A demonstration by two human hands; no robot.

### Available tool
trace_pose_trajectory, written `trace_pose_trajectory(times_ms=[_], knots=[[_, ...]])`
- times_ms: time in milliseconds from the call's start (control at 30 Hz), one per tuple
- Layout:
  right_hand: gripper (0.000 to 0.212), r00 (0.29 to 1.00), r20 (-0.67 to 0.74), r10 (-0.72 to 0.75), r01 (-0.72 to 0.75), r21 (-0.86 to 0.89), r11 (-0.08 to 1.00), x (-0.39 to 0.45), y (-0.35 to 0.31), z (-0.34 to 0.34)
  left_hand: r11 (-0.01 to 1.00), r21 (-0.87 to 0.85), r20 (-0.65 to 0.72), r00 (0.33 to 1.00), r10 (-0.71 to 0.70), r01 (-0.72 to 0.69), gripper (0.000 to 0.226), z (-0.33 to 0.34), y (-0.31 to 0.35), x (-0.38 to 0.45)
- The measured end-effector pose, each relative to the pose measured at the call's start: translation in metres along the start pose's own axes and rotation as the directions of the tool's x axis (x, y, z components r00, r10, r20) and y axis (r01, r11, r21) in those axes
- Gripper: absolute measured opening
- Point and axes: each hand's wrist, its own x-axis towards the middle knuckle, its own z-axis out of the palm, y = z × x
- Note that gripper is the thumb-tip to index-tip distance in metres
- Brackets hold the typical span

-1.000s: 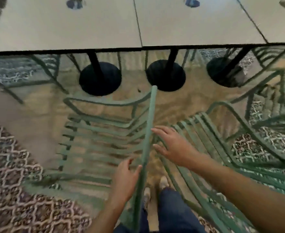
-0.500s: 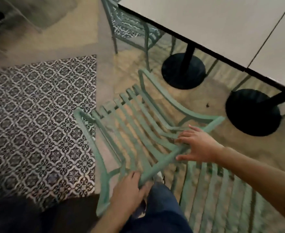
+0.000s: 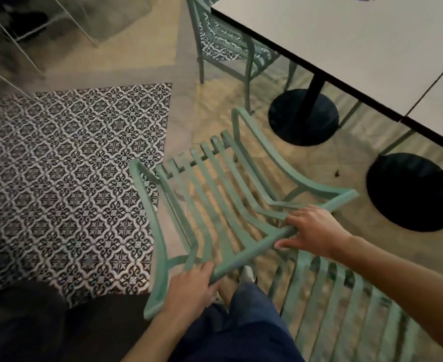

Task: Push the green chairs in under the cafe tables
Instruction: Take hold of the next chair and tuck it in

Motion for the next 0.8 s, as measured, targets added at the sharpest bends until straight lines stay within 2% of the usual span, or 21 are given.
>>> trace_pose_trajectory(times_ms=[133, 267, 467, 633, 800], knots=[[0.073, 0.999, -0.024, 0.049, -0.048, 0.022, 0.999, 0.002, -0.025, 0.009, 1.0, -0.001, -0.002, 1.0, -0.008, 0.008, 0.044, -0.009, -0.022, -0.006], [0.074, 0.989, -0.058, 0.135, -0.133, 0.043, 0.99, 0.011, -0.061, 0.025, 1.0, -0.009, -0.018, 1.0, 0.001, -0.001, 0.043, -0.016, -0.062, -0.006], [0.072, 0.953, -0.057, 0.298, -0.291, 0.109, 0.951, 0.031, -0.127, 0.032, 0.995, 0.066, -0.028, 0.997, 0.077, -0.075, 0.041, -0.04, -0.134, 0.009], [0.09, 0.914, -0.075, 0.398, -0.379, 0.184, 0.907, 0.059, -0.182, 0.033, 0.983, 0.096, -0.016, 0.988, 0.156, -0.154, 0.046, -0.064, -0.197, 0.028], [0.073, 0.866, -0.111, 0.488, -0.458, 0.216, 0.862, 0.091, -0.231, 0.038, 0.968, 0.127, 0.021, 0.977, 0.214, -0.215, 0.046, -0.083, -0.256, 0.049]])
